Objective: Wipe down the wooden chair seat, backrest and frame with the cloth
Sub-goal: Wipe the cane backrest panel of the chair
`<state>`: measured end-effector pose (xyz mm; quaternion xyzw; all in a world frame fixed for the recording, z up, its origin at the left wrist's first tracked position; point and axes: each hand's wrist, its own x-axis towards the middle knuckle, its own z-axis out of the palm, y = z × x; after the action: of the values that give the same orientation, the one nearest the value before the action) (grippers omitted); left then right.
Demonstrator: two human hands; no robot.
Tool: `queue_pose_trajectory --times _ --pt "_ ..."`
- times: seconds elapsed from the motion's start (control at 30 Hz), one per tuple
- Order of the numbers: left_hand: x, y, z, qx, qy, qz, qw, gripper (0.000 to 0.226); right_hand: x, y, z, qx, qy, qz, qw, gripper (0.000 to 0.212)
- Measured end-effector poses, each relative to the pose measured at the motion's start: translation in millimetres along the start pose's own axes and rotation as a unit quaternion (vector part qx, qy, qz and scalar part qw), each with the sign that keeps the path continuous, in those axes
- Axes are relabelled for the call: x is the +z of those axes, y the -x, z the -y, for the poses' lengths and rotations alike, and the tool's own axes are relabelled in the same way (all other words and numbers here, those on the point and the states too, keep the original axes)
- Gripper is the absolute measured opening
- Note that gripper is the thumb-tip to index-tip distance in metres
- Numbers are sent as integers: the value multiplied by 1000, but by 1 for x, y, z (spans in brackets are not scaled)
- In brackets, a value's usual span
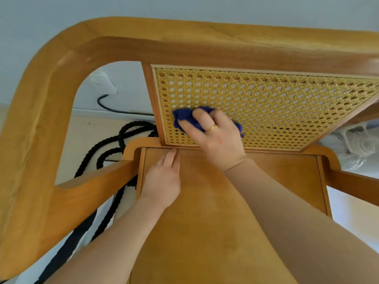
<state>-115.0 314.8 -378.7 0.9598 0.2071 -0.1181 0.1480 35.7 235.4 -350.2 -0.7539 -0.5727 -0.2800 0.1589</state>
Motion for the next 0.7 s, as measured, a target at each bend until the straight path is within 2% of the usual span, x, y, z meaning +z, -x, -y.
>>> queue_pose_trajectory --times 0.07,0.13,0.2,0.27,0.33,0.4,0.47,0.53,0.6,0.7 --pt "5 3 2 8 25 -16 1000 57 14 33 11 -31 -19 96 995 37" --pt "8 5 5 20 36 -16 999 57 17 53 22 -19 -23 178 984 30" --pt "9 6 10 33 48 -17 998 60 13 52 23 6 -33 201 979 29" --pt "6 8 10 34 59 -6 998 64 -2 32 17 -6 -41 152 987 29" --pt "5 10 9 17 70 16 997 67 -22 -4 9 -21 -32 51 998 28" --pt "3 14 7 -52 113 5 992 66 -36 -44 3 -10 -16 -46 999 26" --pt "2 14 6 -119 170 -8 978 66 -38 -71 3 17 3 -93 995 24" --pt "3 13 10 -156 211 -29 965 63 -29 -75 8 26 19 -100 994 25" --pt "2 9 16 -146 196 -51 968 59 -14 -62 15 24 16 -83 996 32" --pt "0 5 24 -111 164 -66 978 57 10 -20 27 -1 10 6 1000 40"
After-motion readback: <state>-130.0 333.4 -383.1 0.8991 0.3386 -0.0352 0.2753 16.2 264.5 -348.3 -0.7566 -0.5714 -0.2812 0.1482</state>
